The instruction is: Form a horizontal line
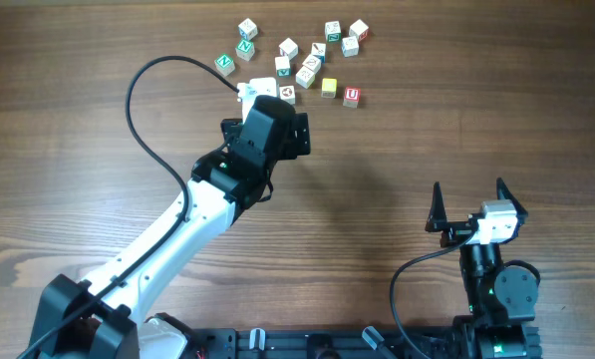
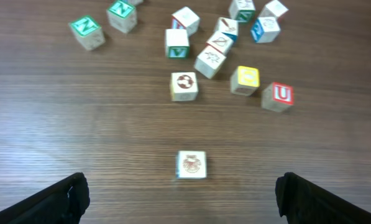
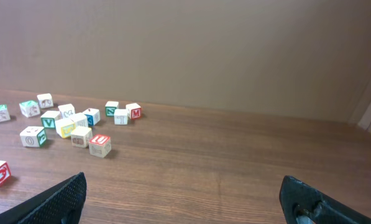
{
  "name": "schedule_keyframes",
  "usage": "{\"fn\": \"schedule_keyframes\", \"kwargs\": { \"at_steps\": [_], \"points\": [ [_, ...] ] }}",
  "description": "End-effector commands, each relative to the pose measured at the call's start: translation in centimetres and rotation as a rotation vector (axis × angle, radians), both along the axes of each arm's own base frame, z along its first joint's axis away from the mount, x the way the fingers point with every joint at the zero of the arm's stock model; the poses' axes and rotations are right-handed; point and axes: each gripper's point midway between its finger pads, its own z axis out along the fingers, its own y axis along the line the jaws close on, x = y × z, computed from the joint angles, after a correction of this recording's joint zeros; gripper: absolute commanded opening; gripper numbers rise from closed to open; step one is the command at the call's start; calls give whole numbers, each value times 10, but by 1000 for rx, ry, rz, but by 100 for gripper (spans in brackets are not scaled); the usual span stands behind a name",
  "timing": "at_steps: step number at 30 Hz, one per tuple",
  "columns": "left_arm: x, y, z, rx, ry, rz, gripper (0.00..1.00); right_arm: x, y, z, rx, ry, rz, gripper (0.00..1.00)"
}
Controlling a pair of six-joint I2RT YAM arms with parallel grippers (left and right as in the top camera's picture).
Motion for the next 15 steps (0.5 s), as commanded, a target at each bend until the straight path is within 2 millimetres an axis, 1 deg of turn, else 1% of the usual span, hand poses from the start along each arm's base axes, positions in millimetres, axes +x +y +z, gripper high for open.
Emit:
{"fn": "schedule_keyframes", "kwargs": {
  "at_steps": [1,5,10,13,15],
  "points": [
    [-1,18,5,82,-26,47,100,-1,4,2,-8,-11,23,100],
    [-1,24,4,114,-23,54,100,-1,4,2,-8,-11,22,100],
    [4,35,7,108,-30,84,100,-1,4,2,-8,-11,22,100],
    [10,47,11,100,-43,118,100,-1,4,2,-8,-11,22,100],
    [14,59,16,91,-56,150,100,-1,4,2,-8,-11,22,100]
  ]
}}
